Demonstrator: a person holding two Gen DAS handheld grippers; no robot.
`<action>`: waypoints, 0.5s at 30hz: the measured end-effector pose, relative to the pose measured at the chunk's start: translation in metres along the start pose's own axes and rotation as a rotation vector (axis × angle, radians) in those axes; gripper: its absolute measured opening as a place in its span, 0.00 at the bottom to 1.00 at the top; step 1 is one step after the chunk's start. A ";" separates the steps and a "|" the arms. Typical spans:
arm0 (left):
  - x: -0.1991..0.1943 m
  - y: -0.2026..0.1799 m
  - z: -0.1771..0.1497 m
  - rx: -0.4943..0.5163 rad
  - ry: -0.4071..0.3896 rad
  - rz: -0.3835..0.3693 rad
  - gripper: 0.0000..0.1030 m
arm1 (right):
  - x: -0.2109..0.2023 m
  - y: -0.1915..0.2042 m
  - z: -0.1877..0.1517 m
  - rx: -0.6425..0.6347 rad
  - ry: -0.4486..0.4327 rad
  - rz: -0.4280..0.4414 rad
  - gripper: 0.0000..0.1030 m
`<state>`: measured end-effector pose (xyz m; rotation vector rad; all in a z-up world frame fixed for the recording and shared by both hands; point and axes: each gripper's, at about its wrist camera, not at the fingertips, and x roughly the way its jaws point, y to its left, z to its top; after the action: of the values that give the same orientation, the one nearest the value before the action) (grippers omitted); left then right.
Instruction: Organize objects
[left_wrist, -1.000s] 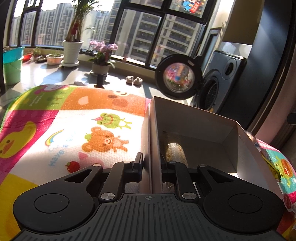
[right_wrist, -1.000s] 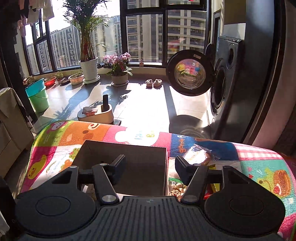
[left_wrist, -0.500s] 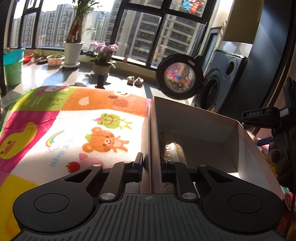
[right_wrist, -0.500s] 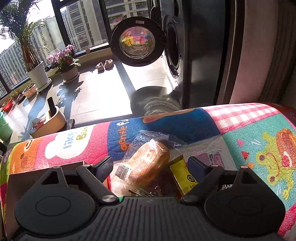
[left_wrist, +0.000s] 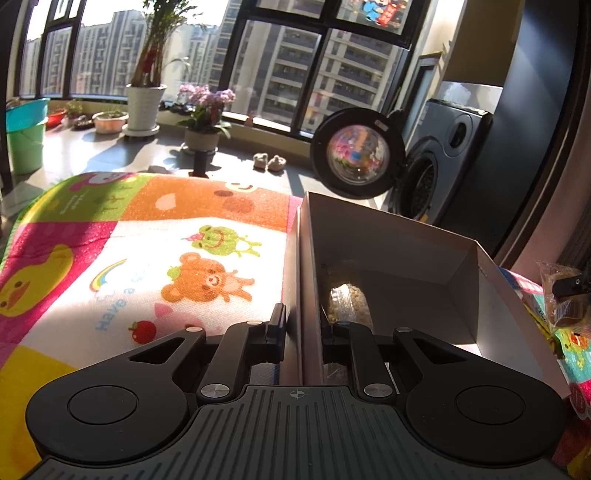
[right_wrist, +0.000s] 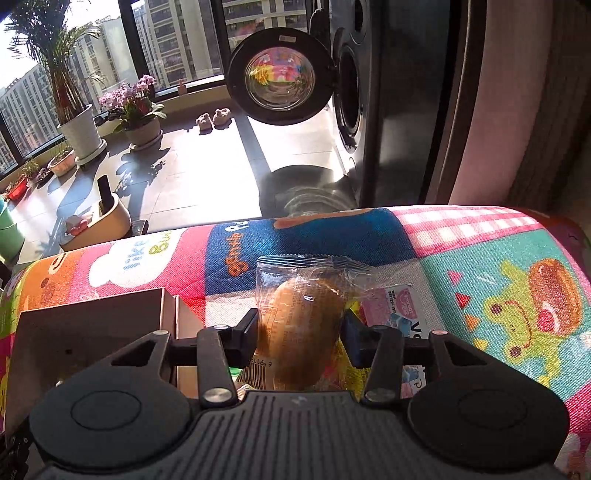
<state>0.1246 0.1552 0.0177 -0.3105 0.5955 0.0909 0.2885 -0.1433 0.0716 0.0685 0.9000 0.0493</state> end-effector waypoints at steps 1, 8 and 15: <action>0.001 -0.001 0.000 0.001 -0.001 0.003 0.16 | -0.019 -0.004 -0.009 -0.021 -0.018 -0.001 0.44; 0.003 -0.001 -0.002 0.002 0.009 0.008 0.15 | -0.122 -0.029 -0.079 -0.106 -0.029 0.049 0.45; 0.004 -0.001 -0.002 0.002 0.008 0.006 0.15 | -0.165 -0.019 -0.156 -0.186 0.084 0.154 0.45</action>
<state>0.1271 0.1540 0.0139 -0.3074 0.6046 0.0945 0.0638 -0.1675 0.1022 -0.0379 0.9690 0.2809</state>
